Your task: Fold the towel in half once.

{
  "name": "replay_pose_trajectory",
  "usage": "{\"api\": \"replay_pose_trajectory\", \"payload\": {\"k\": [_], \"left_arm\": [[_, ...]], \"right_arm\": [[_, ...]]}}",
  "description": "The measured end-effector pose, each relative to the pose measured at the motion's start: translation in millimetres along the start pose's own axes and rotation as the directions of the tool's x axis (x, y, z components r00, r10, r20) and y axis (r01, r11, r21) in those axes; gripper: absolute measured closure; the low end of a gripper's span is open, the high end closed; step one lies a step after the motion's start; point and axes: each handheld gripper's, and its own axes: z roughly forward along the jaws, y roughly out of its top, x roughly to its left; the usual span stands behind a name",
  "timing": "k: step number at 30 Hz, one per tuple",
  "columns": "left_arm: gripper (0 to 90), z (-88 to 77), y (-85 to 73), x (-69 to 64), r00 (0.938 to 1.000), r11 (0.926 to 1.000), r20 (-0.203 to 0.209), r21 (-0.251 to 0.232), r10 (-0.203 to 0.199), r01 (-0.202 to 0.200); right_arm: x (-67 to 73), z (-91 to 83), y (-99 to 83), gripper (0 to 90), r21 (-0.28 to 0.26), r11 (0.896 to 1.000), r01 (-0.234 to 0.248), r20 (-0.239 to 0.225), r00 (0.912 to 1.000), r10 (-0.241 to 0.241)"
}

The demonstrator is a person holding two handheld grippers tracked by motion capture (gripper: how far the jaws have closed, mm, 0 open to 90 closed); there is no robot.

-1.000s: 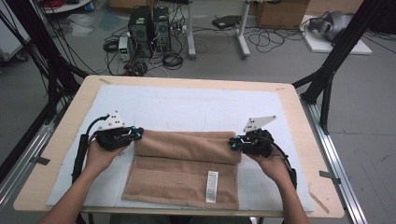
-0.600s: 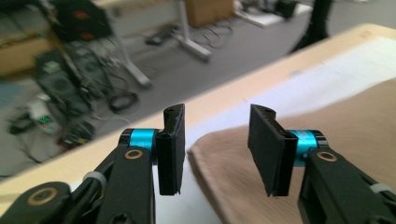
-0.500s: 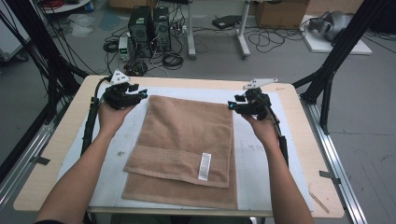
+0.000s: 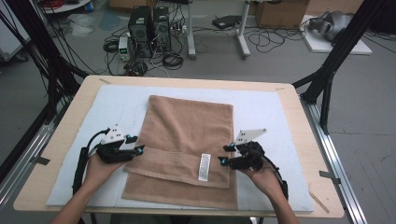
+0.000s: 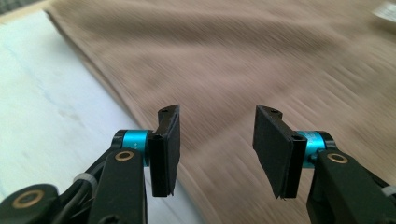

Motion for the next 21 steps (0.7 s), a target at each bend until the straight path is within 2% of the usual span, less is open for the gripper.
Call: {"api": "replay_pose_trajectory", "payload": {"k": [2,4,5,6,7,9,10,12,15,21], "left_arm": [[53.0,-5.8,-7.6,-6.5,0.9994,0.9999,0.032,0.006,0.014,-0.014],[56.2,-5.9,-12.4,-9.5,0.997,0.9986,0.076,0.049,0.016,-0.02],[60.3,-4.2,-14.7,-11.3,0.9958,0.9969,0.086,0.069,0.032,-0.038],[63.8,-2.4,-16.8,-13.0,0.9948,0.9954,0.091,0.079,0.047,-0.054],[67.9,-1.8,-18.0,-13.7,0.9941,0.9959,0.093,0.066,0.055,-0.062],[80.4,-0.9,-16.2,-14.4,0.9935,0.9959,0.097,0.063,0.059,-0.065],[84.6,-0.6,-14.5,-15.7,0.994,0.9954,0.088,0.064,0.065,-0.071],[86.5,-2.9,-11.2,-19.5,0.9937,0.9943,0.068,0.053,0.089,-0.093],[86.8,-14.1,-5.2,-24.4,0.9934,0.9957,0.069,0.005,0.092,-0.092],[86.8,-37.0,0.5,-43.4,0.9883,0.9918,0.095,-0.059,0.119,-0.114]], "right_arm": [[11.7,4.0,-5.7,51.0,0.019,1.0,0.017,-0.026,0.9995,-0.017],[16.3,10.5,-10.4,53.3,0.058,0.998,0.036,-0.04,0.9986,-0.034],[16.5,14.6,-13.1,56.1,0.085,0.996,0.04,-0.042,0.9985,-0.036],[15.4,18.6,-15.9,60.4,0.108,0.994,0.034,-0.043,0.9986,-0.029],[13.9,21.4,-18.4,65.1,0.108,0.994,0.023,-0.05,0.9986,-0.017],[9.8,21.7,-20.5,81.3,0.083,0.997,0.011,-0.069,0.9976,-0.005],[8.0,21.9,-20.2,84.0,0.082,0.997,0.006,-0.086,0.9963,0.001],[6.2,20.5,-17.5,85.3,0.083,0.996,0.016,-0.085,0.9963,-0.009],[7.2,8.6,-11.3,85.5,0.052,0.998,0.034,-0.063,0.9975,-0.031],[20.5,-26.6,-5.0,85.4,0.007,0.998,0.068,-0.035,0.9971,-0.067]]}}
